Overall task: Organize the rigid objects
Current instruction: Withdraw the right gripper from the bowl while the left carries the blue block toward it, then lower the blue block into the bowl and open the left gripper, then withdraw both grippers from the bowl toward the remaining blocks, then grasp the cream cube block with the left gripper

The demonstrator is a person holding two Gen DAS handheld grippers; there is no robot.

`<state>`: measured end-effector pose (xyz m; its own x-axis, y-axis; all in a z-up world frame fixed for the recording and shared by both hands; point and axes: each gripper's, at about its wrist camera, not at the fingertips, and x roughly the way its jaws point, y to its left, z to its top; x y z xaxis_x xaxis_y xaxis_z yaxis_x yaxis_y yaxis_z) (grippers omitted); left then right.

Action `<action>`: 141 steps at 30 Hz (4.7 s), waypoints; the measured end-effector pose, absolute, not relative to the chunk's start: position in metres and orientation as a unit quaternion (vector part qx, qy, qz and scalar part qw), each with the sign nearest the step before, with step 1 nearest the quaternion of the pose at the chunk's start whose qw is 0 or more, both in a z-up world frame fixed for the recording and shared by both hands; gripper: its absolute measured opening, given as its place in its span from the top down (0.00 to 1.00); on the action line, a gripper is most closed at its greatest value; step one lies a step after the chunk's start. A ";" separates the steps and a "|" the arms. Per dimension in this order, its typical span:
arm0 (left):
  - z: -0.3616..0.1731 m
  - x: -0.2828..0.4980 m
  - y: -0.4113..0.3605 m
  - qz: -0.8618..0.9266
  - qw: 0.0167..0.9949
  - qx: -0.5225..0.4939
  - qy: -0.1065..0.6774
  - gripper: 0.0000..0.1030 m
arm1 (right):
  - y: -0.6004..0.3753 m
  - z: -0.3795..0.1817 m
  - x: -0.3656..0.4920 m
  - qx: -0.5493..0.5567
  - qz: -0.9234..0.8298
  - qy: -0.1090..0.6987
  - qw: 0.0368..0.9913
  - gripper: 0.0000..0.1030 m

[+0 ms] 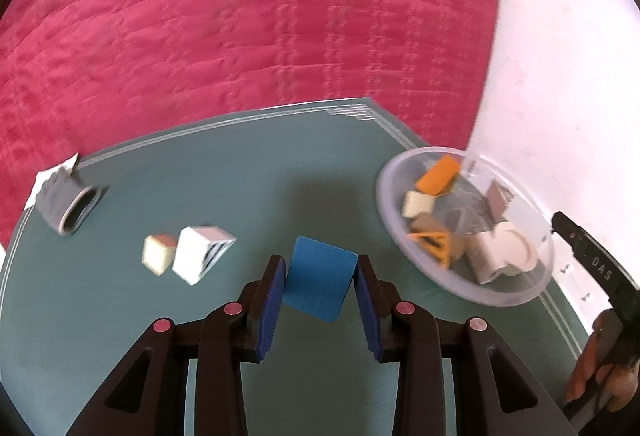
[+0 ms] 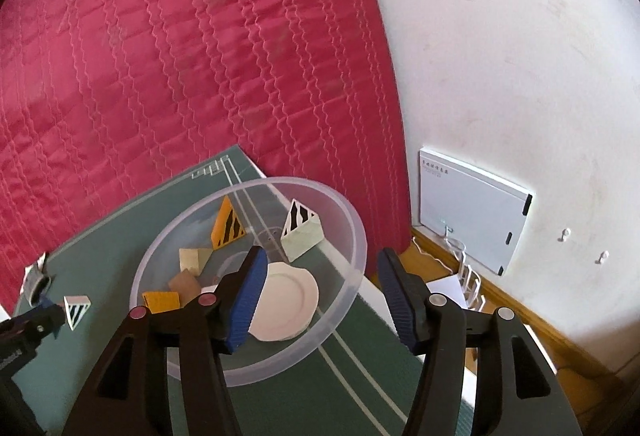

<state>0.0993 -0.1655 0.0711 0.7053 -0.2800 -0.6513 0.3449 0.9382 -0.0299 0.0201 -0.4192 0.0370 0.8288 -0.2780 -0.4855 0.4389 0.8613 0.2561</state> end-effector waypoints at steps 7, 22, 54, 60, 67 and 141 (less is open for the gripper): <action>0.074 0.104 -0.201 -0.192 0.917 0.063 0.344 0.64 | -0.424 0.037 0.014 0.202 -0.182 0.210 0.939 0.33; 0.062 0.129 -0.258 -0.229 0.900 0.077 0.364 0.64 | -0.427 0.035 0.008 0.226 -0.170 0.212 0.936 0.31; 0.069 0.137 -0.235 -0.193 0.917 0.056 0.345 0.24 | -0.421 0.036 0.006 0.218 -0.153 0.203 0.942 0.31; 0.068 0.134 -0.221 -0.180 0.921 0.053 0.342 0.23 | -0.412 0.036 0.007 0.204 -0.130 0.203 0.949 0.31; 0.070 0.131 -0.189 -0.153 0.928 0.050 0.335 0.23 | -0.402 0.036 0.010 0.184 -0.112 0.207 0.954 0.31; 0.022 0.185 -0.039 -0.076 0.917 -0.005 0.390 0.76 | -0.352 0.047 0.011 0.080 -0.125 0.205 0.967 0.30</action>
